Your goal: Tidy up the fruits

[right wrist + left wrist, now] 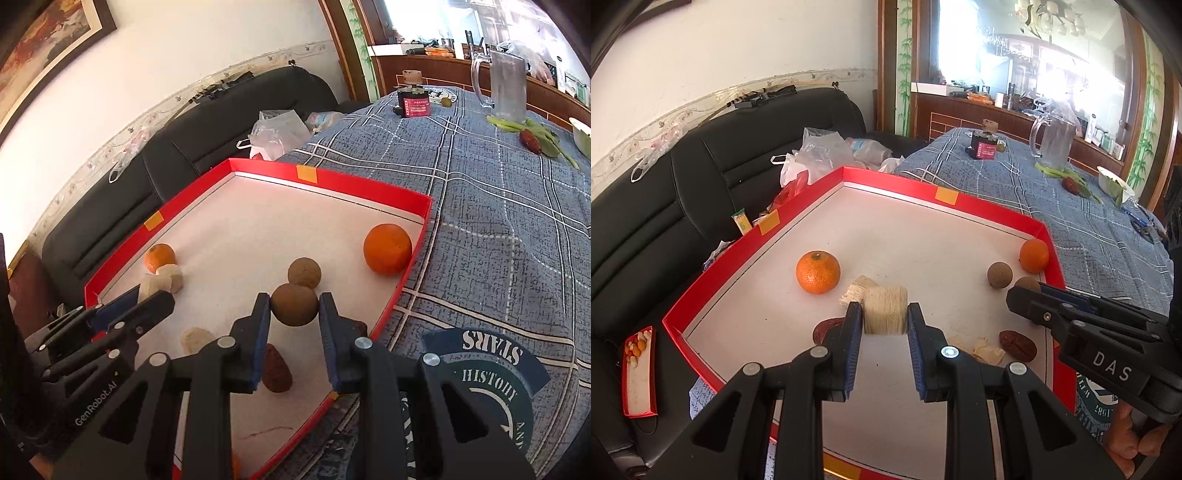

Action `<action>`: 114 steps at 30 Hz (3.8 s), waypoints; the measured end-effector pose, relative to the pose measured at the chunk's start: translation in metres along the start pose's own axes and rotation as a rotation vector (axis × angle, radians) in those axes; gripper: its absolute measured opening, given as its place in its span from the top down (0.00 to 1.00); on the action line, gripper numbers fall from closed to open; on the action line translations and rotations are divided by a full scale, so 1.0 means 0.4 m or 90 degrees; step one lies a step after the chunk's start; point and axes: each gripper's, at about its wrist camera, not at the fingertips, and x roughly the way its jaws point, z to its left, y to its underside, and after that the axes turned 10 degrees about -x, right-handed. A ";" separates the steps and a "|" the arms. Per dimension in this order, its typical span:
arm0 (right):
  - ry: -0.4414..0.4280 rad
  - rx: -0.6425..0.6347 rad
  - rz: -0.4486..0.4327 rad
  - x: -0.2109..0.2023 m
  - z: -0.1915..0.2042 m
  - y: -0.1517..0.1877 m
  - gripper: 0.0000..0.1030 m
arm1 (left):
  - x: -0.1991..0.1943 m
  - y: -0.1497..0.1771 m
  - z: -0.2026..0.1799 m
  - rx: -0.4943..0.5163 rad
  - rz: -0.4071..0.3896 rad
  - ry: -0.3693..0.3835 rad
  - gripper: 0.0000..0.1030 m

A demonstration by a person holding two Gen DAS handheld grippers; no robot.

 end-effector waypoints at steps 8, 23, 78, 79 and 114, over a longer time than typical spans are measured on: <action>-0.012 0.012 0.000 -0.001 -0.006 0.002 0.71 | -0.003 -0.001 -0.002 -0.010 -0.005 -0.032 0.38; -0.018 0.039 -0.044 -0.049 -0.042 -0.003 0.69 | -0.051 -0.019 -0.002 -0.026 -0.042 -0.085 0.20; 0.157 -0.046 -0.241 -0.392 0.092 0.105 0.36 | -0.294 0.009 0.002 -0.045 -0.191 -0.122 0.00; 0.159 -0.048 -0.239 -0.391 0.095 0.105 0.36 | -0.295 0.011 0.002 -0.044 -0.191 -0.120 0.00; 0.185 -0.078 -0.222 -0.390 0.145 0.112 0.36 | -0.348 0.028 0.026 -0.029 -0.220 -0.067 0.00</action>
